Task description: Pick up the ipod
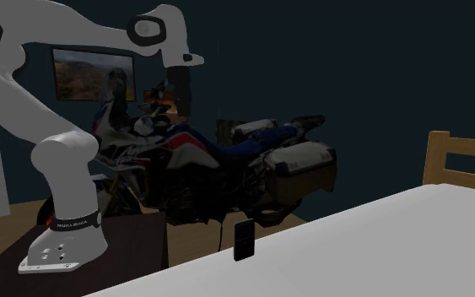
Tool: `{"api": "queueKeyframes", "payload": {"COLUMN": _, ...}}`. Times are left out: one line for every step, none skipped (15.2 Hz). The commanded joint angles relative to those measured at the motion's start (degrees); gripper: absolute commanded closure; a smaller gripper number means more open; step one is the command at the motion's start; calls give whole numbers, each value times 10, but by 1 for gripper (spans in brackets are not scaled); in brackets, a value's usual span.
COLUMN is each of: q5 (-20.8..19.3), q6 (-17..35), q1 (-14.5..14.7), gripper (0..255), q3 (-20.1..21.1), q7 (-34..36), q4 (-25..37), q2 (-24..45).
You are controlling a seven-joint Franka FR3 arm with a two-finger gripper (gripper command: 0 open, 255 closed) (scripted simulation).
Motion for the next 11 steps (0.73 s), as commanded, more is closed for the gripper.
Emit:
{"api": "queueKeyframes", "payload": {"q5": 0, "q6": 0, "q1": 0, "gripper": 0, "q3": 0, "q7": 0, "q4": 0, "q2": 0}}
{"api": "queueKeyframes", "payload": {"q5": -6, "q6": 7, "q1": -4, "gripper": 0, "q3": -10, "q7": -12, "q4": -2, "q2": 11}}
{"api": "queueKeyframes", "payload": {"q5": -12, "q6": 13, "q1": -8, "gripper": 0, "q3": -20, "q7": -24, "q4": -3, "q2": 22}}
{"api": "queueKeyframes", "payload": {"q5": -18, "q6": 20, "q1": -12, "gripper": 0, "q3": -29, "q7": -36, "q4": -3, "q2": 34}}
{"api": "queueKeyframes", "payload": {"q5": -24, "q6": 27, "q1": -16, "gripper": 0, "q3": -39, "q7": -47, "q4": -3, "q2": 47}}
{"api": "queueKeyframes", "payload": {"q5": -30, "q6": 34, "q1": -20, "gripper": 0, "q3": -48, "q7": -59, "q4": -2, "q2": 60}}
{"api": "queueKeyframes", "payload": {"q5": -36, "q6": 41, "q1": -24, "gripper": 0, "q3": -57, "q7": -70, "q4": -1, "q2": 74}}
{"api": "queueKeyframes", "payload": {"q5": -41, "q6": 48, "q1": -27, "gripper": 0, "q3": -67, "q7": -82, "q4": 2, "q2": 88}}
{"api": "queueKeyframes", "payload": {"q5": -46, "q6": 55, "q1": -31, "gripper": 0, "q3": -76, "q7": -93, "q4": 4, "q2": 103}}
{"api": "queueKeyframes", "payload": {"q5": -51, "q6": 62, "q1": -35, "gripper": 0, "q3": -84, "q7": -104, "q4": 8, "q2": 118}}
{"api": "queueKeyframes", "payload": {"q5": -56, "q6": 68, "q1": -38, "gripper": 0, "q3": -93, "q7": -115, "q4": 12, "q2": 134}}
